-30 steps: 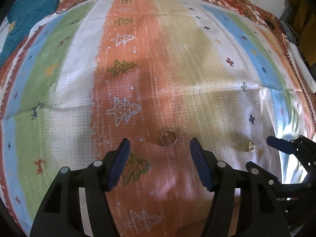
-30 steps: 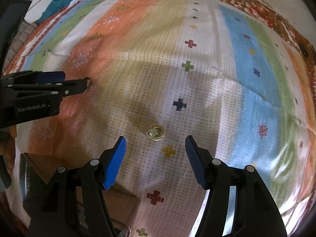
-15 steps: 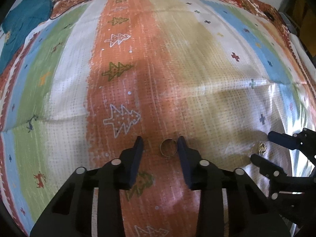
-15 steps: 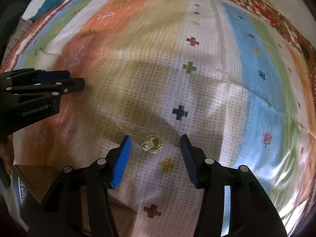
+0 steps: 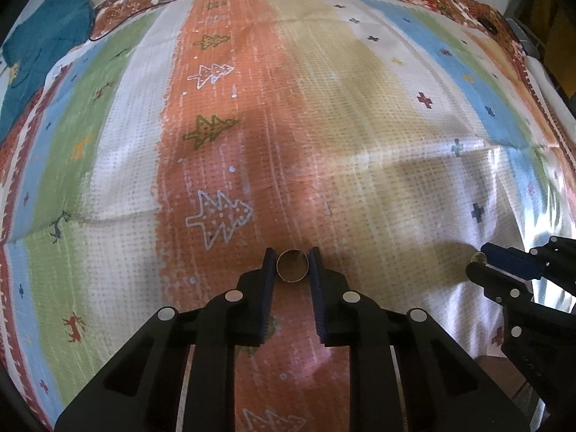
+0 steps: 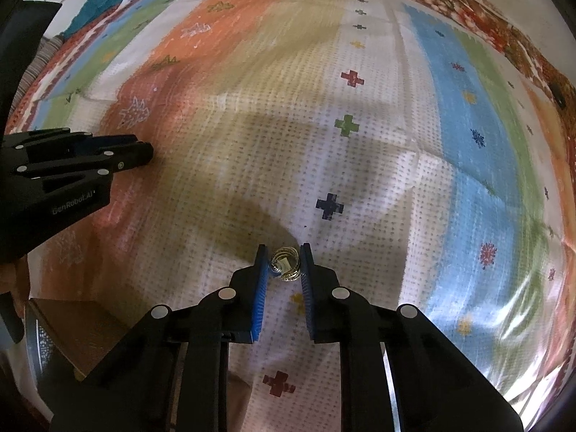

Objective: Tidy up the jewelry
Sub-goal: 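Grasp the dark ring with the left tool while the right grasps the gold ring, then lift both held rings and carry them over the silver tin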

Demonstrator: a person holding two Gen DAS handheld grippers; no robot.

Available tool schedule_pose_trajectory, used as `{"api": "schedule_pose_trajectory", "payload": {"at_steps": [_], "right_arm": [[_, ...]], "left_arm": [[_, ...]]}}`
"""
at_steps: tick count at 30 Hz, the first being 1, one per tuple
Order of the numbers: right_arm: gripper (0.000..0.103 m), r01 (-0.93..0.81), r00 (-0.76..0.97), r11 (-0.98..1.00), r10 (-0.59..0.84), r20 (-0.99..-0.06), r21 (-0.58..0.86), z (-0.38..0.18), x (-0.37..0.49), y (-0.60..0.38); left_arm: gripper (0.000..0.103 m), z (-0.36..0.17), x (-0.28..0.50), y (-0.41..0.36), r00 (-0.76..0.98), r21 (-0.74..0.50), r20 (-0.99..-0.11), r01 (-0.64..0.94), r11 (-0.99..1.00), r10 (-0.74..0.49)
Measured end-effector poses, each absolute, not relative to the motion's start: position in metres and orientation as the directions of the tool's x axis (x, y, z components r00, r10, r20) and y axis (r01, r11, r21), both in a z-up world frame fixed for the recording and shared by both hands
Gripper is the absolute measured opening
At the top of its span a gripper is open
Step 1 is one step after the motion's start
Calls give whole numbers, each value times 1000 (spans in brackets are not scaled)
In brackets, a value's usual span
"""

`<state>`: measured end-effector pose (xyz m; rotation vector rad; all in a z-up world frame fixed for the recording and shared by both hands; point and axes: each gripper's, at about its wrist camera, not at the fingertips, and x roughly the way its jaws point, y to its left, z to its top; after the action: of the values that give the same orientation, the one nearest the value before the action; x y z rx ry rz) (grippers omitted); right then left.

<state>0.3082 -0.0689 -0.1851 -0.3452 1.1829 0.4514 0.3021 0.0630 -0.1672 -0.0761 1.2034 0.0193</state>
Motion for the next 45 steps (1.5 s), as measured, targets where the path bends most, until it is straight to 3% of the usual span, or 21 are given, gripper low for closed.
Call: {"api": "schedule_pose_trajectory", "payload": {"at_steps": [31,45], "right_arm": [[18,-490,377,872,193,-906,-18,-145,278,-82],[18,-505,416,862,293,-861,49,-107,247,-89]], "left_arm": [[18,-129,265,41,382,16,-923,-47,999,33],[18,-98,230,29,423,-14,-906,-40,999,4]]}}
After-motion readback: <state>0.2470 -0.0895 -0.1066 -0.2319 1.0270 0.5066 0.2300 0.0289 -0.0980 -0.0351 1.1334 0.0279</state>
